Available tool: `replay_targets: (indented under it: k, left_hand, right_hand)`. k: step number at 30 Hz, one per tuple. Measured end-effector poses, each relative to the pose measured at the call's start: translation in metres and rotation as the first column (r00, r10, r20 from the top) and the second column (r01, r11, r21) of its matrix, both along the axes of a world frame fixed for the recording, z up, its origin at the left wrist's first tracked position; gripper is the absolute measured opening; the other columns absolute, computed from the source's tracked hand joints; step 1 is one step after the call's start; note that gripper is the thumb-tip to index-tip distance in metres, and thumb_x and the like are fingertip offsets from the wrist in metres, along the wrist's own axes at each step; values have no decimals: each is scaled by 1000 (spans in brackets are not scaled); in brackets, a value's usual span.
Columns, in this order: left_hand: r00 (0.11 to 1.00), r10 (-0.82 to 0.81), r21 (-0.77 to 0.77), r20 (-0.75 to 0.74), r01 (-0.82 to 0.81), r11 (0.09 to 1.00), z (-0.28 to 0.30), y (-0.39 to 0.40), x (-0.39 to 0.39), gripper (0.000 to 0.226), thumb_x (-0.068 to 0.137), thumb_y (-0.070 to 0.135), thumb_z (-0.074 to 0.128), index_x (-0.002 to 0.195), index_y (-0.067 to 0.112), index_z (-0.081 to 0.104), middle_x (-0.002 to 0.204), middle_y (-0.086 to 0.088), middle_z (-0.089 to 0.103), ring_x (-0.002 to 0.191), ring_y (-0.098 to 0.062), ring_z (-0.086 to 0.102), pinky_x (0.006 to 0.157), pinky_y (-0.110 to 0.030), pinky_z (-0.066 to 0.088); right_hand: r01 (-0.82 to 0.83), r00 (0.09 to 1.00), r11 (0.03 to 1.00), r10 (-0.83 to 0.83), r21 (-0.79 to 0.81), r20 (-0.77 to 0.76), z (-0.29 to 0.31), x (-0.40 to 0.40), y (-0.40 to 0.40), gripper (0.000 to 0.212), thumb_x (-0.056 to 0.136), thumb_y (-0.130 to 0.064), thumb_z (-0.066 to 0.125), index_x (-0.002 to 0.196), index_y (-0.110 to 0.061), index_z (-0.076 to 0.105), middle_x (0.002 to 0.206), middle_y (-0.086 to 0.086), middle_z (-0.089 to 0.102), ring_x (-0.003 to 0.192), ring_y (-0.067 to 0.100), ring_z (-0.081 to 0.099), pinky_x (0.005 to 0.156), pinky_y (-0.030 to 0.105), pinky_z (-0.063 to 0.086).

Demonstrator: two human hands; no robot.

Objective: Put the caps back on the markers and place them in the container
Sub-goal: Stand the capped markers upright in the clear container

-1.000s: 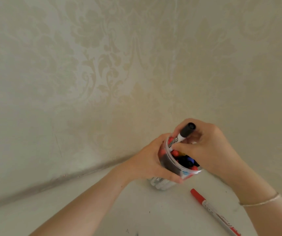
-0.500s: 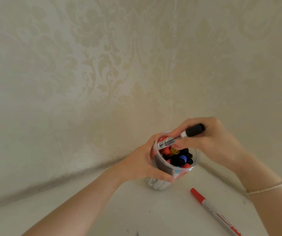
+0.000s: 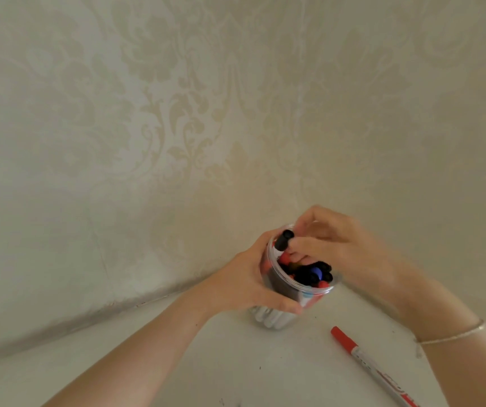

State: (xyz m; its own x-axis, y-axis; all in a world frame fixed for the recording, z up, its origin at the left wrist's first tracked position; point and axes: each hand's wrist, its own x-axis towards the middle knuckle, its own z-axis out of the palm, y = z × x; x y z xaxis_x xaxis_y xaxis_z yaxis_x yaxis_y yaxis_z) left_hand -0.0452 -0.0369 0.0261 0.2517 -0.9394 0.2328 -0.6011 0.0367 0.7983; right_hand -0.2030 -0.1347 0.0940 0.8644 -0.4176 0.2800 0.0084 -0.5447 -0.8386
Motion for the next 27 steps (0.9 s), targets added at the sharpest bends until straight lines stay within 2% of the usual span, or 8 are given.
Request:
replay_targets:
  k: [3, 6, 12, 16, 20, 22, 25, 27]
  left_hand:
    - [999, -5, 12, 40, 5, 1000, 2, -1, -5, 100, 58, 12, 91, 135, 42, 35, 122, 24, 59, 115, 7, 54, 95, -16, 44]
    - [997, -8, 9, 78, 7, 1000, 2, -1, -7, 102, 57, 13, 92, 134, 45, 34, 121, 27, 57, 114, 10, 53, 94, -12, 43]
    - [988, 3, -13, 156, -1, 1000, 0, 2, -10, 105, 53, 21, 94, 130, 52, 31, 124, 28, 56, 116, 9, 52, 99, -18, 43]
    - [992, 15, -21, 128, -13, 1000, 2, 3, -9, 105, 54, 17, 94, 130, 52, 31, 125, 31, 54, 117, 11, 50, 96, -10, 41]
    - [996, 8, -22, 94, -6, 1000, -1, 5, -9, 105, 55, 14, 93, 137, 39, 33, 128, 24, 55, 120, 6, 51, 101, -22, 44]
    - [998, 6, -29, 68, -4, 1000, -2, 7, -7, 106, 56, 13, 93, 139, 38, 33, 132, 22, 53, 123, 2, 51, 105, -28, 43]
    - [998, 44, -38, 53, -42, 998, -4, 11, -5, 105, 54, 14, 94, 136, 40, 34, 129, 21, 55, 120, 4, 52, 106, -29, 43]
    - [996, 65, -33, 63, -63, 997, -4, 12, -5, 105, 53, 17, 94, 135, 41, 34, 127, 22, 56, 118, 6, 53, 106, -28, 43]
  right_hand:
    - [91, 987, 975, -115, -204, -111, -3, 7, 0, 11, 88, -21, 62, 78, -22, 65, 66, 0, 71, 61, 6, 65, 74, 32, 55]
    - [183, 951, 901, -263, -393, -160, 1, 13, 4, 19, 87, -30, 62, 68, -31, 62, 69, -8, 64, 66, 8, 60, 67, 26, 49]
    - [77, 864, 923, -250, -377, -437, 3, 14, 8, 22, 88, -20, 54, 77, -20, 73, 54, 3, 67, 41, 12, 56, 62, 29, 54]
    - [225, 889, 874, -365, -430, -277, 2, 18, 10, 14, 82, -26, 59, 72, -31, 68, 49, -4, 59, 54, 15, 62, 63, 30, 55]
    - [173, 942, 934, -250, -314, -223, -1, 12, 16, 17, 82, -21, 60, 68, -28, 68, 49, -5, 63, 36, 6, 55, 55, 26, 55]
    - [252, 964, 959, -260, -131, -51, 0, 3, 10, 15, 83, -16, 62, 70, -21, 69, 49, -2, 63, 37, 11, 53, 46, 21, 48]
    - [575, 781, 803, -596, 157, 189, -10, -14, -30, 8, 81, -17, 61, 74, -16, 63, 51, 0, 61, 45, 17, 48, 51, 29, 44]
    - [610, 734, 760, -649, -224, -201, -33, -20, -52, 17, 82, -27, 59, 96, -17, 59, 80, 2, 65, 64, 21, 55, 63, 31, 48]
